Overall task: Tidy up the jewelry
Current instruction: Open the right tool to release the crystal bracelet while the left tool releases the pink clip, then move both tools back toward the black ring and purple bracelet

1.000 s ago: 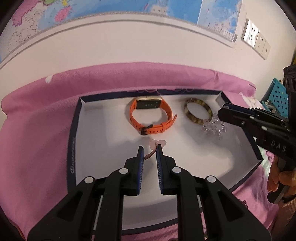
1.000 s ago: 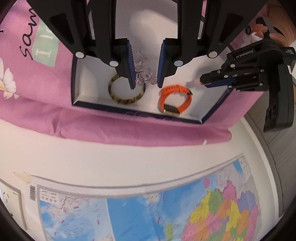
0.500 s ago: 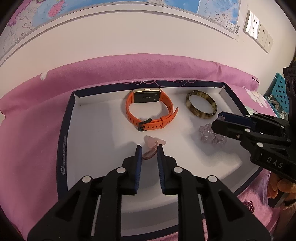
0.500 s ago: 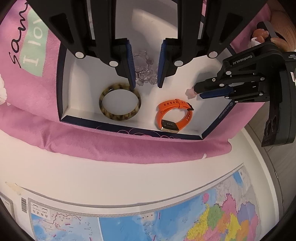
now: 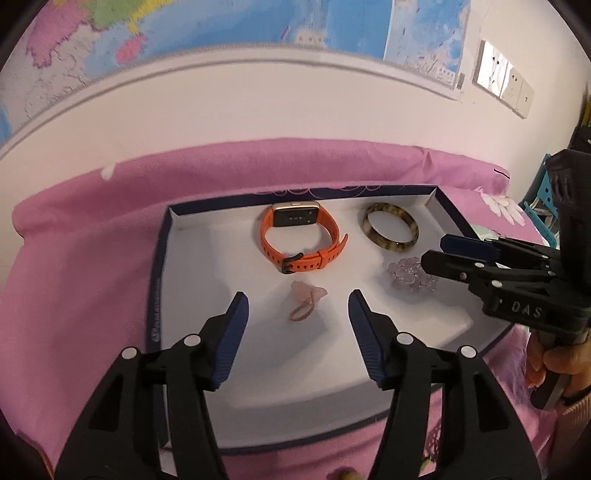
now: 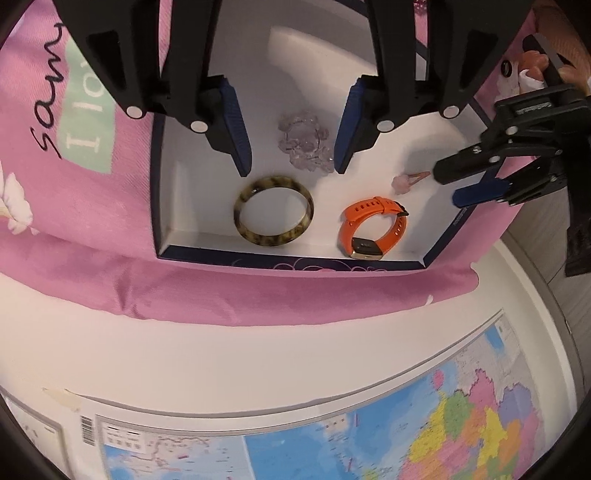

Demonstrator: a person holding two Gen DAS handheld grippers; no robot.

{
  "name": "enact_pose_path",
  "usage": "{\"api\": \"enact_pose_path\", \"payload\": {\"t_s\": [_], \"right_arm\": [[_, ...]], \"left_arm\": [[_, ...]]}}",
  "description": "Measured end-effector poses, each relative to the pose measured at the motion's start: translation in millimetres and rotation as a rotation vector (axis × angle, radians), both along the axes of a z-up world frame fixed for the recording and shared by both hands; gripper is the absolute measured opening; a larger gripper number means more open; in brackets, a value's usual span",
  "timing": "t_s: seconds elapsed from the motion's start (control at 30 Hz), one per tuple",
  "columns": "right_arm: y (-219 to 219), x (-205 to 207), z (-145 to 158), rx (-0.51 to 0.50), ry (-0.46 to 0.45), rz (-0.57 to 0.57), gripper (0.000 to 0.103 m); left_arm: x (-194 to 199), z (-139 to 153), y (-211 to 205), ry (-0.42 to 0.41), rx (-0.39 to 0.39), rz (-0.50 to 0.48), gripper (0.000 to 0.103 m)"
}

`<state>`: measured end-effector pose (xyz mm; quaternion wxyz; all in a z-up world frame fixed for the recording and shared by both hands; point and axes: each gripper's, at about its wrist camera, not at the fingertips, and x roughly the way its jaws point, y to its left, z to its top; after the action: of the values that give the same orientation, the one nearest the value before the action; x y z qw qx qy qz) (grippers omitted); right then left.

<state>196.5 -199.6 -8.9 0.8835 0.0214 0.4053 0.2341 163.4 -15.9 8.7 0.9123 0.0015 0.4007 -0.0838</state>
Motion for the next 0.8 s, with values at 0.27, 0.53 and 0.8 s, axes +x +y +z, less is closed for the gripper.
{"api": "enact_pose_path", "payload": {"t_s": [0.27, 0.53, 0.8], "right_arm": [[-9.4, -39.1, 23.3, 0.026, -0.065, 0.035, 0.044], [-3.9, -104.9, 15.0, -0.038, -0.049, 0.182, 0.044], [-14.5, -130.2, -19.1, -0.044, 0.050, 0.160, 0.044]], "left_arm": [[-43.9, 21.0, 14.0, -0.074, -0.003, -0.007, 0.066], [-92.2, 18.8, 20.9, -0.108, 0.017, -0.014, 0.080], [-126.1, -1.6, 31.9, -0.083, 0.015, 0.020, 0.087]]}}
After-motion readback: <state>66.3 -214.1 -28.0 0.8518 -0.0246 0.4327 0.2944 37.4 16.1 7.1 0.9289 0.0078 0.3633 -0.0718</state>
